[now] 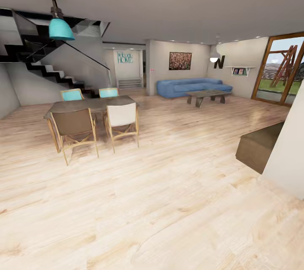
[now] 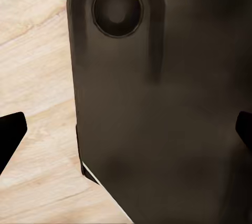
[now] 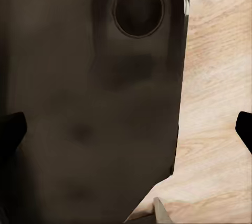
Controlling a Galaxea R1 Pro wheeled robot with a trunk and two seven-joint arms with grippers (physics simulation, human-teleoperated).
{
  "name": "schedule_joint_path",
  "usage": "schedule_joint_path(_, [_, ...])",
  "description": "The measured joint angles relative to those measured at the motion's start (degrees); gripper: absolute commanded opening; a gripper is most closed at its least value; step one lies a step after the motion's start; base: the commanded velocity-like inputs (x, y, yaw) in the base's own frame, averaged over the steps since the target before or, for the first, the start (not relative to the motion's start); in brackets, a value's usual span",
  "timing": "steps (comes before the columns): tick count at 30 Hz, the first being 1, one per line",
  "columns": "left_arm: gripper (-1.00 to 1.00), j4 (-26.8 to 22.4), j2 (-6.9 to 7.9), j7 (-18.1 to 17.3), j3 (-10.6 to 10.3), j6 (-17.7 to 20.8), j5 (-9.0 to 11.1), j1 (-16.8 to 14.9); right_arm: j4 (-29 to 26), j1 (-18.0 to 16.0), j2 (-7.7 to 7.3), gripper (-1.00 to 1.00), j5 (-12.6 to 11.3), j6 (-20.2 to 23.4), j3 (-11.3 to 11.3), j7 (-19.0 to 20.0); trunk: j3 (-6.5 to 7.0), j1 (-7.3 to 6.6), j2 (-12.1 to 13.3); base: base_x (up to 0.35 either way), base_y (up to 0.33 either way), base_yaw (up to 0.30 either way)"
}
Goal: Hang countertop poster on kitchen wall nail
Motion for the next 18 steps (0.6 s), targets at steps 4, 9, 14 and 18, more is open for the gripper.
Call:
schedule_joint_path(4, [1.0, -1.15, -1.28, -0.18, 0.01, 0.15, 0.0, 1.26, -1.27, -1.3, -0.32, 1.0, -0.05, -1.16, 0.04, -0.11, 0.02, 0.0, 0.01, 0.0, 0.0, 0.0])
schedule_joint_path(9, [1.0, -2.33, -2.04, -0.18, 0.02, 0.15, 0.0, 1.82, -1.28, -2.28, -0.32, 1.0, -0.05, -1.32, 0.03, -0.11, 0.02, 0.0, 0.01, 0.0, 0.0, 0.0])
schedule_joint_path(14, [1.0, -2.33, -2.04, -0.18, 0.02, 0.15, 0.0, 1.82, -1.28, -2.28, -0.32, 1.0, -0.05, -1.32, 0.03, -0.11, 0.02, 0.0, 0.01, 0.0, 0.0, 0.0])
schedule_joint_path(18, [1.0, -2.33, -2.04, -0.18, 0.02, 0.15, 0.0, 1.82, -1.28, -2.28, -0.32, 1.0, -0.05, -1.32, 0.03, -0.11, 0.02, 0.0, 0.01, 0.0, 0.0, 0.0])
